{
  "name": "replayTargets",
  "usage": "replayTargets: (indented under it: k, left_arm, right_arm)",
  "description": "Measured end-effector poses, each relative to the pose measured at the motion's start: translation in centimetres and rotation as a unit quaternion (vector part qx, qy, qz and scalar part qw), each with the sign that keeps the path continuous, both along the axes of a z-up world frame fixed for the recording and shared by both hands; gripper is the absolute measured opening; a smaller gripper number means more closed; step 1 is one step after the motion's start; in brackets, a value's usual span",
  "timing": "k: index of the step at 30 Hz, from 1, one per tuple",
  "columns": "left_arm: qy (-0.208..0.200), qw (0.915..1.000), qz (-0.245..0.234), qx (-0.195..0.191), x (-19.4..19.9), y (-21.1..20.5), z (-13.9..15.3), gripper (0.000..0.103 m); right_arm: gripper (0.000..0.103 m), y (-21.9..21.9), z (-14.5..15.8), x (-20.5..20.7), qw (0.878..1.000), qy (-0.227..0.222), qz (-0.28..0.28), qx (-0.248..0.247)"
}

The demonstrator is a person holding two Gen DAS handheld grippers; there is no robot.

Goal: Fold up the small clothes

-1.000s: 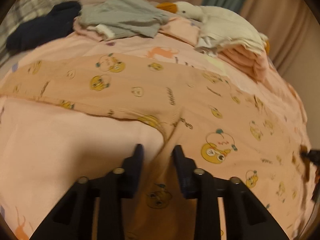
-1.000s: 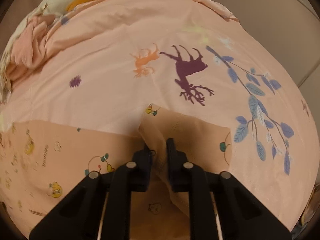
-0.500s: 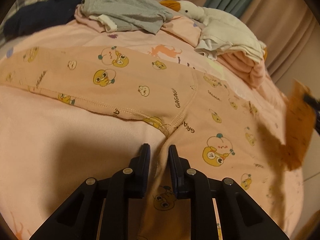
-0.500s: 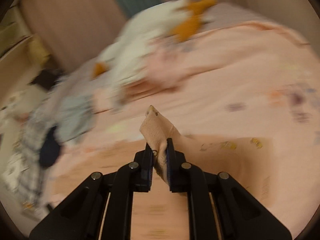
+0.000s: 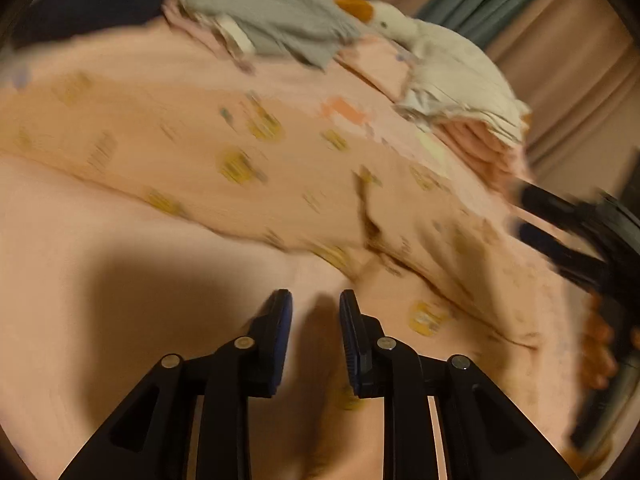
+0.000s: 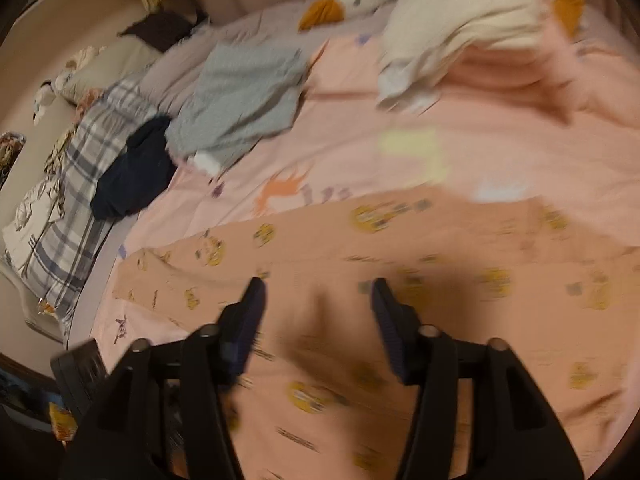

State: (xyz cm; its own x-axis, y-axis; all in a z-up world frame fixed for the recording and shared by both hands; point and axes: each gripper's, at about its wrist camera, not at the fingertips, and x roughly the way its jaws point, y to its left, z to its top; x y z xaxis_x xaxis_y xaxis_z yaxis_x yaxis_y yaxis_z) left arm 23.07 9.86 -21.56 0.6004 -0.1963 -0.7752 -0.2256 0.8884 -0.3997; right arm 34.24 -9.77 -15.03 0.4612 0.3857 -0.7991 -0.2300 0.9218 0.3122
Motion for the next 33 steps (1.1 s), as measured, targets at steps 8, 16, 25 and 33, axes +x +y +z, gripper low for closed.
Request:
replayTargets:
  k: [8, 16, 25, 33]
  left_arm:
    - [-0.049, 0.9865, 0.155, 0.023, -2.5, 8.7, 1.6, 0.081]
    - [-0.087, 0.9373, 0.28, -0.189, -4.9, 17.9, -2.4, 0.081]
    - [-0.057, 0.9269, 0.366, -0.058, 1.1, 19.0, -1.3, 0.006]
    - [-0.109, 0.9611, 0.248, 0.053, 3.3, 12.3, 4.4, 0.001]
  right_arm:
    - [0.088, -13.2, 1.7, -7.7, 0.987, -0.085, -0.091, -0.1]
    - [0.084, -24.2, -6.3, -6.8, 0.979, -0.007, -0.191, 0.072]
    - [0.082, -24.0, -6.4, -7.6, 0.987, -0.028, -0.146, 0.057]
    - [0.082, -25.3, -6.1, -8.2, 0.984, -0.029, -0.15, 0.09]
